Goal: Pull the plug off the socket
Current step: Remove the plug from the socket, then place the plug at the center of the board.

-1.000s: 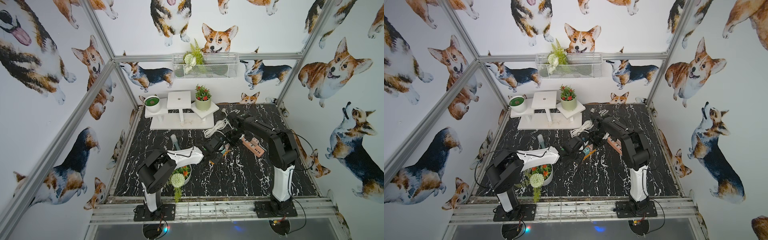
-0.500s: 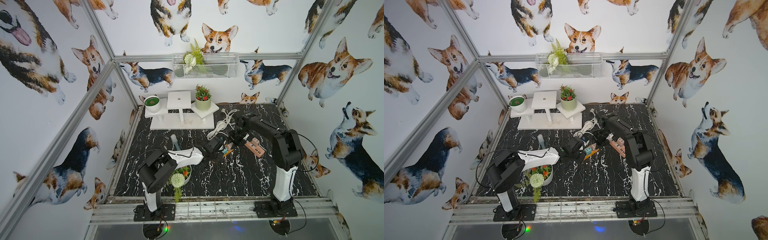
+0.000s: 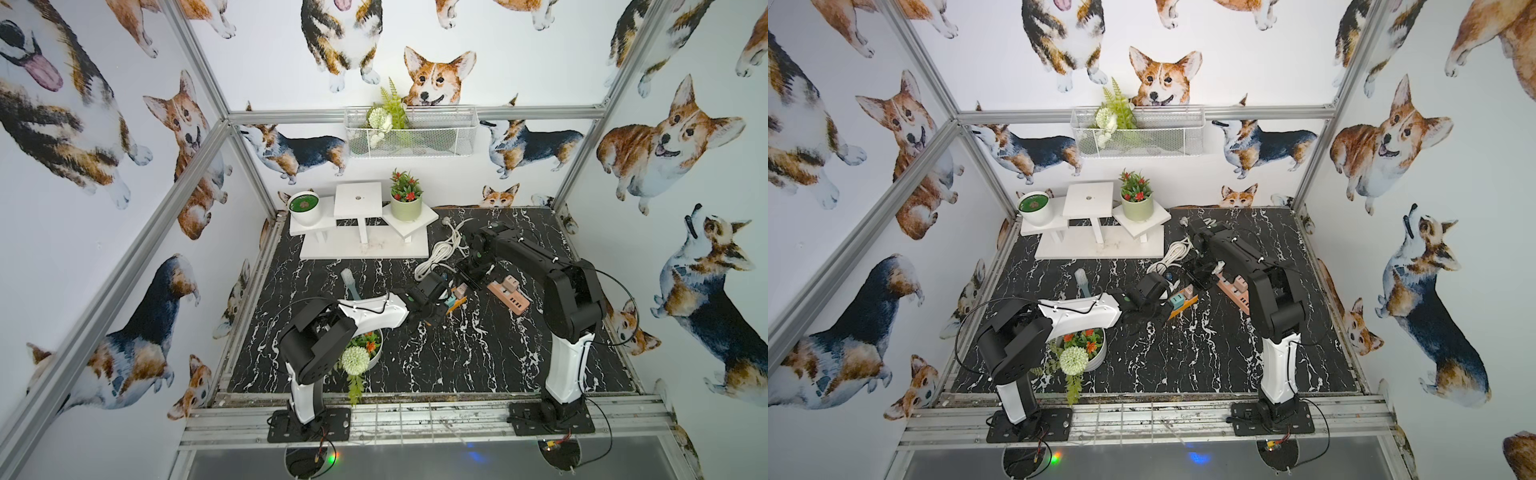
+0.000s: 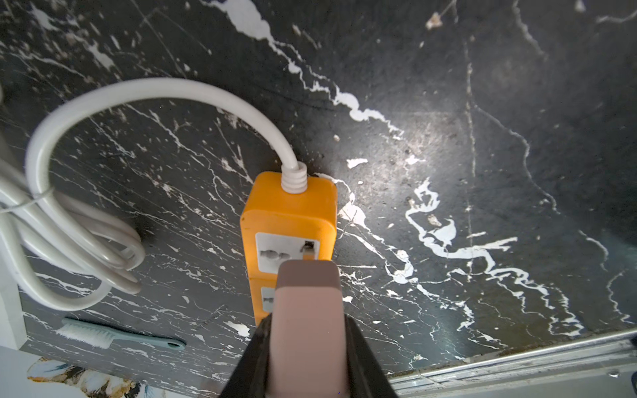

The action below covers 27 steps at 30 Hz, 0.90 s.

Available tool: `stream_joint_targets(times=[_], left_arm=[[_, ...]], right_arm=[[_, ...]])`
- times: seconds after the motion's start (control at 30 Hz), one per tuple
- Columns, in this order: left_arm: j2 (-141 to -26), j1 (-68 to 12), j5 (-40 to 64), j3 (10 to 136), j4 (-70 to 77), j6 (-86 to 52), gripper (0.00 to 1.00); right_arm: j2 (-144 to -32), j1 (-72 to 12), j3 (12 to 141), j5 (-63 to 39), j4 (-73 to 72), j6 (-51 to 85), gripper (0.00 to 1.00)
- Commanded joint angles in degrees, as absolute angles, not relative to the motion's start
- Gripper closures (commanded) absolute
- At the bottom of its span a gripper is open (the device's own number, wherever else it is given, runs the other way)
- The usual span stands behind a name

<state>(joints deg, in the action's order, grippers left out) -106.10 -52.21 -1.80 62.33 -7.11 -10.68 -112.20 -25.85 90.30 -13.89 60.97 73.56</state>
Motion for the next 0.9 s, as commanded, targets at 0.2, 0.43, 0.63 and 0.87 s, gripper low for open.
stream_joint_targets(times=[0.2,0.43,0.63,0.87], left_arm=[[-107.34,-52.21,-1.49,61.86,-25.17,-9.95,0.88],[-106.85,-52.21,-2.71,62.49,-26.1,-9.95,0.81],[-105.65,-52.21,-3.69,62.92,-26.85,-10.06,0.7],[-104.55,-52.16,-4.31,64.06,-28.33,-9.49,0.67]], right_arm=[[-110.73,-25.06,96.76,-10.13,65.88,72.36,1.0],[-106.61,-23.88,97.63,-9.84,66.44,70.88,1.0],[-97.68,-21.97,89.06,-12.11,57.02,64.56,1.0],[-85.99,-18.28,76.61,-13.16,53.75,61.9,1.0]])
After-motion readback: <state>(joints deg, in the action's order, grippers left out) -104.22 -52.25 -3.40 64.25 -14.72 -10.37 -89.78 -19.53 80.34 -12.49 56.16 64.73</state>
